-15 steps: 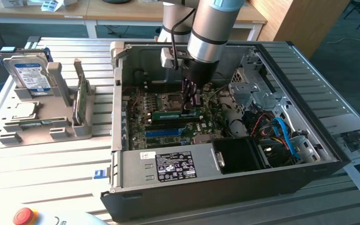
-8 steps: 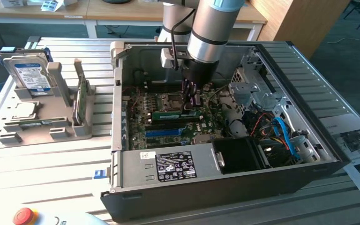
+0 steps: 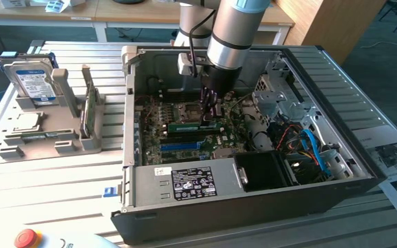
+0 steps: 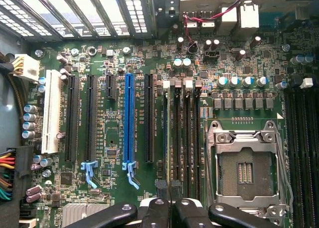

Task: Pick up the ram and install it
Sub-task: 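Insert the ram into the slot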

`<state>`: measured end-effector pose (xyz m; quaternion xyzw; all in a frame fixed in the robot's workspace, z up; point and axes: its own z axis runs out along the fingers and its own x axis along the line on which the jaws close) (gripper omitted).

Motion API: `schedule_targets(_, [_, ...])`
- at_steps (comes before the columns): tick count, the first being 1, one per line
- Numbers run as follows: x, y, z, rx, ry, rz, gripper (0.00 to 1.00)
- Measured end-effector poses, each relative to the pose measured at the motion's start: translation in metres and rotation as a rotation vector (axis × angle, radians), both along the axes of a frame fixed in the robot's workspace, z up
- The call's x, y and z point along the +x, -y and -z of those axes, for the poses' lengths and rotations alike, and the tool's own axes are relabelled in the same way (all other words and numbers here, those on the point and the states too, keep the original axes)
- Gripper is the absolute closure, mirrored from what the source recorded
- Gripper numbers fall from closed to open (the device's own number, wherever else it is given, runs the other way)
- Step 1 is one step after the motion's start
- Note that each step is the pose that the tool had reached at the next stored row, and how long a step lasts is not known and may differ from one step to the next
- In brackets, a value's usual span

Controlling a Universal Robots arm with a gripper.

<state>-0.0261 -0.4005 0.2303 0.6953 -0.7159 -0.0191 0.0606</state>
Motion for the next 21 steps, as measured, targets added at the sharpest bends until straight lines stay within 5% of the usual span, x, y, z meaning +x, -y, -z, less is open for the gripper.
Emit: schedule_targets(21, [0.0002,0.0003,0.0018,-0.0001,0.0,-0.004,0.89])
